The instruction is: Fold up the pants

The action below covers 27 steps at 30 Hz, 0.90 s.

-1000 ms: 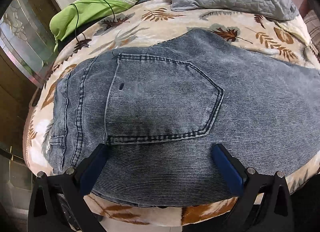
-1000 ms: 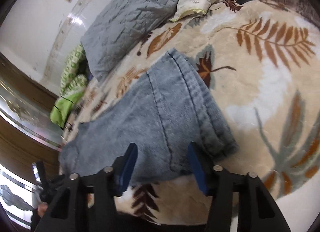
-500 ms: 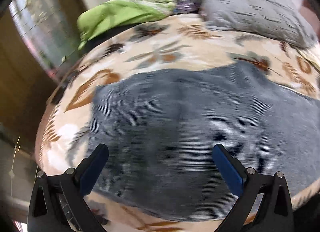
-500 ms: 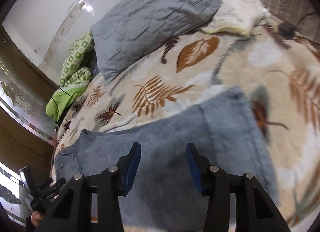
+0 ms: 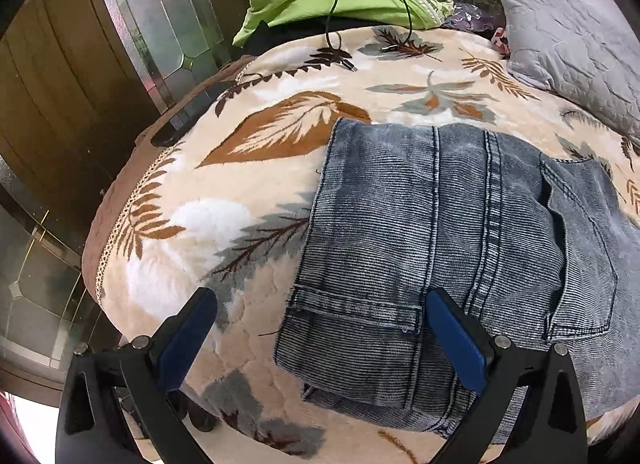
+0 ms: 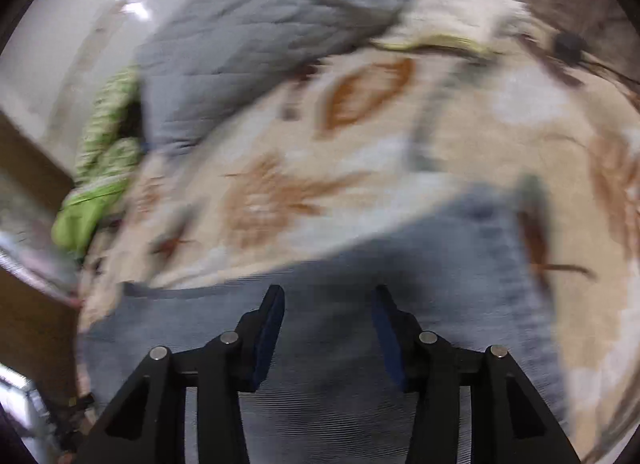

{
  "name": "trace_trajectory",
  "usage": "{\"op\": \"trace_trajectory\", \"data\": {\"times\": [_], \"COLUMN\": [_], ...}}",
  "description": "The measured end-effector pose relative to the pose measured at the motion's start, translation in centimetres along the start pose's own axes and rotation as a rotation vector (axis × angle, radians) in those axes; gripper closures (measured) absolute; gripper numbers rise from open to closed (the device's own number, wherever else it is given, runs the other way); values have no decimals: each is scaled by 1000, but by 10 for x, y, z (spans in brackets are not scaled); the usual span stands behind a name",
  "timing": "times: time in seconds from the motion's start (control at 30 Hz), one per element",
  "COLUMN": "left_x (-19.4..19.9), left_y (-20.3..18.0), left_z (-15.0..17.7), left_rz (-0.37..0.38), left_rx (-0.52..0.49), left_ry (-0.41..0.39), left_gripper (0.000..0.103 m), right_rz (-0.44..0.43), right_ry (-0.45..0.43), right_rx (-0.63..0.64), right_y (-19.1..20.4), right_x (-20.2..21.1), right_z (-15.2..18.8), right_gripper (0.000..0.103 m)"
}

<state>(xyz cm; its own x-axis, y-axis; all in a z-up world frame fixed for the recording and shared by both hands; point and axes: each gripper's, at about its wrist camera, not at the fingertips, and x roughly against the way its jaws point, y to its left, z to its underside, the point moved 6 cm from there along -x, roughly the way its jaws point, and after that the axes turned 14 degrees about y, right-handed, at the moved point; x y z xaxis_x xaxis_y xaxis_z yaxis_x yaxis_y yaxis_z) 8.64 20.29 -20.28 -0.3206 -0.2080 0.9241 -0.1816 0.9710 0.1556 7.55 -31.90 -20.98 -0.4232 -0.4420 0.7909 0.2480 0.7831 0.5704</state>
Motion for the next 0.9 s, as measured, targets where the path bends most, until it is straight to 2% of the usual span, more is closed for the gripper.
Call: {"op": "trace_trajectory", "data": {"times": [0.1,0.17,0.3,0.37,0.47,0.53,0.63,0.77,0.9], "left_x": [9,13,11,5,-3,-9,-11,-9,8], "left_y": [1,3,13,19,22,22,23,24,22], "left_z": [0,2,10,14,18,20,21,20,15], "left_rz": [-1,-11,-38,-26,-19,-19,0,-16,-29], "left_rx": [-13,-26,-28,-16,-16,-12,-8,-21,-25], "left_ry": [-21,-30,-26,-4,16,31,33,34,-4], "left_gripper": [0,0,0,0,0,0,0,0,0], "right_rz": [-87,-179,-304,-330,-342,-312,-368,-278,-238], "right_ry": [60,123,245,267,289,304,299,240,194], "right_rx": [131,201,256,271,250,234,193,208,227], "right_y": [66,114,180,199,205,199,186,172,174], "right_x": [-17,-39,-92,-112,-138,-154,-157,-149,-141], "right_z": [7,19,46,52,52,49,44,35,30], "right_gripper": [53,53,53,53,53,53,54,56,54]}}
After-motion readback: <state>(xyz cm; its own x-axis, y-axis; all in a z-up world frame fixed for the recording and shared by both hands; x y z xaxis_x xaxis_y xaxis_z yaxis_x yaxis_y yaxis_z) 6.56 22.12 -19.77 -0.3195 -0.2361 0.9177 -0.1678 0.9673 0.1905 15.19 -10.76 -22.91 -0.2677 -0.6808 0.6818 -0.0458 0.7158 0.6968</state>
